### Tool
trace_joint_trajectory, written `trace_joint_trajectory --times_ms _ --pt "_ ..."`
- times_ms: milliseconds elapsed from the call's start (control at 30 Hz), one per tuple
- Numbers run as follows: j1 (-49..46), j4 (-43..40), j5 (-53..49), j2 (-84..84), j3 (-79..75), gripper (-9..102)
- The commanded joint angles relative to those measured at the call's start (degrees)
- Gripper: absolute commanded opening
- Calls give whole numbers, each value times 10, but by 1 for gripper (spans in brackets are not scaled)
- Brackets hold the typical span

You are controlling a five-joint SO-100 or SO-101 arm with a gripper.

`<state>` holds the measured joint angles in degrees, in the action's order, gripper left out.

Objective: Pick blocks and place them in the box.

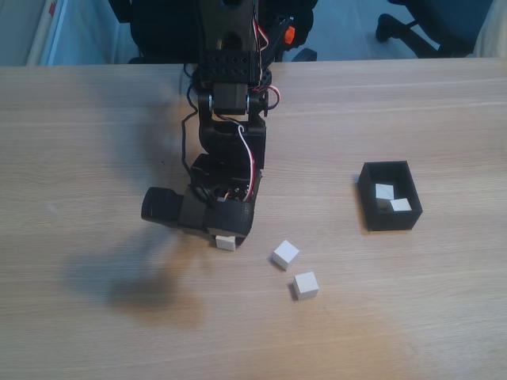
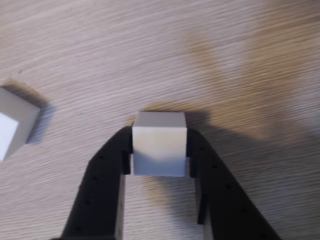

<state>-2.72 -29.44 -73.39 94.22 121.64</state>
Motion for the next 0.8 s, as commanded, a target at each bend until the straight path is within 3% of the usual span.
trace_joint_trajectory --times_ms 0,300,533,767 --pt "2 -5 2 10 -27 0" --pt "62 -89 34 137 7 0" --pt "228 -232 127 258 -24 0" --pt "376 -335 249 234 -132 0"
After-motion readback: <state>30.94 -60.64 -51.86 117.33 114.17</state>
